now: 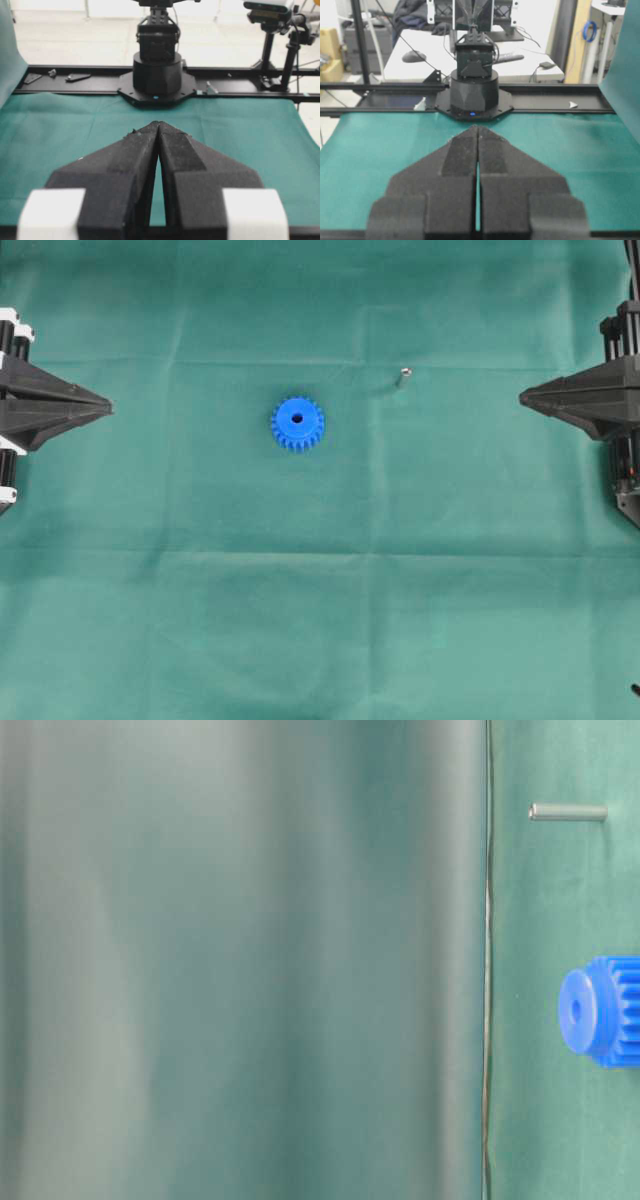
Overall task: Insert the shaft placed at a random location into the center hole of the small gear at another random location.
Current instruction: 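Move the right gripper over the silver shaft and grasp it upright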
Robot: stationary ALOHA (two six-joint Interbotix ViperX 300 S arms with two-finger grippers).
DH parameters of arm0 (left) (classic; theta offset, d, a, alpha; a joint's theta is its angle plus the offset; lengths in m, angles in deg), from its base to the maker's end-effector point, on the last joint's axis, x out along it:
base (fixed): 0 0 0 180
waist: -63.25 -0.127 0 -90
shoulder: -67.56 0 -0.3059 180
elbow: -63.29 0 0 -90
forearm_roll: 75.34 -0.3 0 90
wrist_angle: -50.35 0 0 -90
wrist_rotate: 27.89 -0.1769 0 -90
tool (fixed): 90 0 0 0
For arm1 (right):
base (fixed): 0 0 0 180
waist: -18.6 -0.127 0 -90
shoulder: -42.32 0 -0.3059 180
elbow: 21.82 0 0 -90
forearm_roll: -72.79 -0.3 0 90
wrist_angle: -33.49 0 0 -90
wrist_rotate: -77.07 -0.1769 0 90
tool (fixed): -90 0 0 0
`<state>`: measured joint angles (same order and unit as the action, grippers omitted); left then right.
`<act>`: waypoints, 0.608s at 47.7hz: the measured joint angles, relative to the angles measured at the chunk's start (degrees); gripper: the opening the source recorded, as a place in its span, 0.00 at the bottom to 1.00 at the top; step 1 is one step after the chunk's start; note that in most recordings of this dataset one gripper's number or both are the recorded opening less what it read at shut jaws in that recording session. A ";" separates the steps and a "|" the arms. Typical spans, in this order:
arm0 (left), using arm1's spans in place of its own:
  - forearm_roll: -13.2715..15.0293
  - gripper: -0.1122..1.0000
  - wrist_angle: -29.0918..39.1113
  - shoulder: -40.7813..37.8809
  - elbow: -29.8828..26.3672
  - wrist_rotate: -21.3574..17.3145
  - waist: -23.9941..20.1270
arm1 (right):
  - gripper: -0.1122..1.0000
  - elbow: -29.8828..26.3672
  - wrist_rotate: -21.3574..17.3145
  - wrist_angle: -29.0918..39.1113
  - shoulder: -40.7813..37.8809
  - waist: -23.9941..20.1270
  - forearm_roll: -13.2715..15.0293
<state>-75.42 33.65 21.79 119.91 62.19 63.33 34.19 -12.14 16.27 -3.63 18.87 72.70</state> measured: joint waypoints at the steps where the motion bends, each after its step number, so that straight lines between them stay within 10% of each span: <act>1: 0.00 0.10 0.09 -0.09 0.00 0.00 0.00 | 0.11 0.00 0.00 0.00 0.00 0.00 0.00; 22: -0.62 0.10 1.49 -0.09 -0.70 0.00 -0.09 | 0.12 -0.44 0.00 -0.53 -8.35 4.39 0.00; 29: -0.62 0.10 2.11 -0.09 -0.70 0.00 -0.09 | 0.39 -0.44 0.00 -2.46 -13.80 8.00 0.18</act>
<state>-76.04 35.76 21.70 119.21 62.19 63.25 33.75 -12.14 13.81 -17.43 26.86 72.87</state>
